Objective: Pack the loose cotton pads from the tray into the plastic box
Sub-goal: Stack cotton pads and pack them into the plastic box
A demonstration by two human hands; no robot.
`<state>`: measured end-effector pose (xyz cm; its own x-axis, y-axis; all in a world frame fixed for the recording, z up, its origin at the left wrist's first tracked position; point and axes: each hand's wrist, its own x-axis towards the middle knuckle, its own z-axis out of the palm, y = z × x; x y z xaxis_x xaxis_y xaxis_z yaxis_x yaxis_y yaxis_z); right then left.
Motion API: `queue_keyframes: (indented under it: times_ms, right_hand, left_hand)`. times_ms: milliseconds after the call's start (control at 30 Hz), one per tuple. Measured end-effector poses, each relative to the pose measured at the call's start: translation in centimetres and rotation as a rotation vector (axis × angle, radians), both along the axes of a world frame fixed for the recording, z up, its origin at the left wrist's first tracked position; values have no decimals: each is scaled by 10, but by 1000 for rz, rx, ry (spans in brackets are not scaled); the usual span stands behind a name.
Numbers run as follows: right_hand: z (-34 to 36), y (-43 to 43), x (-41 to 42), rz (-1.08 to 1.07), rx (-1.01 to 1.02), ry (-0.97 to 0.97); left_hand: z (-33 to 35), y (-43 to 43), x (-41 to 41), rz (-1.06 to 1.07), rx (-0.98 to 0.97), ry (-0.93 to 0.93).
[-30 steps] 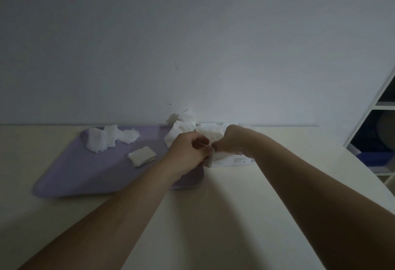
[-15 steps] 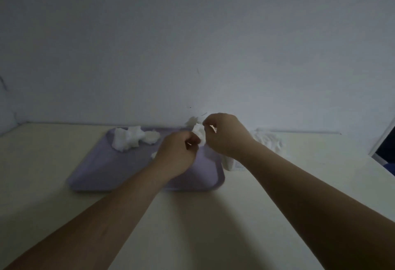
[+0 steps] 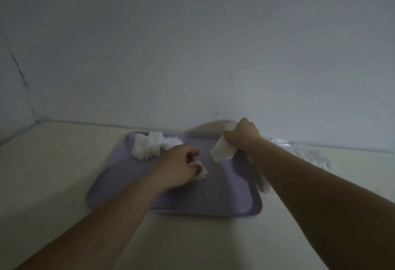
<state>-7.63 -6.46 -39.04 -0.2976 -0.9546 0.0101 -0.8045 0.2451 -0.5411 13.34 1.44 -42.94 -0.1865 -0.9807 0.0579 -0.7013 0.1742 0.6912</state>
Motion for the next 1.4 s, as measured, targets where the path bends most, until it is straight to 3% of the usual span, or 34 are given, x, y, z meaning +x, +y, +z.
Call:
queue_keyframes:
  times_ms: [233,400,500,600,667,833,900,1000,1100,1267,1400]
  right_hand:
    - [-7,-16,16,77,29,-23]
    - [-14,-1,24,161,126,227]
    - [-19,20,25,206,70,257]
    - [-19,42,28,244,29,118]
    - [-14,55,26,252,-35,51]
    - [-8,100,9,374,-522,-101]
    - [-9,118,6,438,-497,-242]
    - [-9,141,7,579,-274,-520]
    - [-18,153,6,581,-221,-543]
    - [-33,158,-13,498,-274,-681]
    - [-49,162,-21,533,-341,-616]
  left_hand:
    - [-7,-9,5,-38,-2,35]
    - [-3,-4,7,-61,-20,-33]
    - [0,-1,7,-66,-18,-105]
    - [4,9,9,-64,25,-135]
    - [1,14,13,-30,16,-18]
    - [6,34,31,120,-63,229]
    - [15,44,32,91,-38,328]
    - [21,56,21,-101,63,505]
    - [18,64,-2,-206,59,540]
    - [3,56,-17,-185,109,583]
    - [-11,52,-26,-157,119,545]
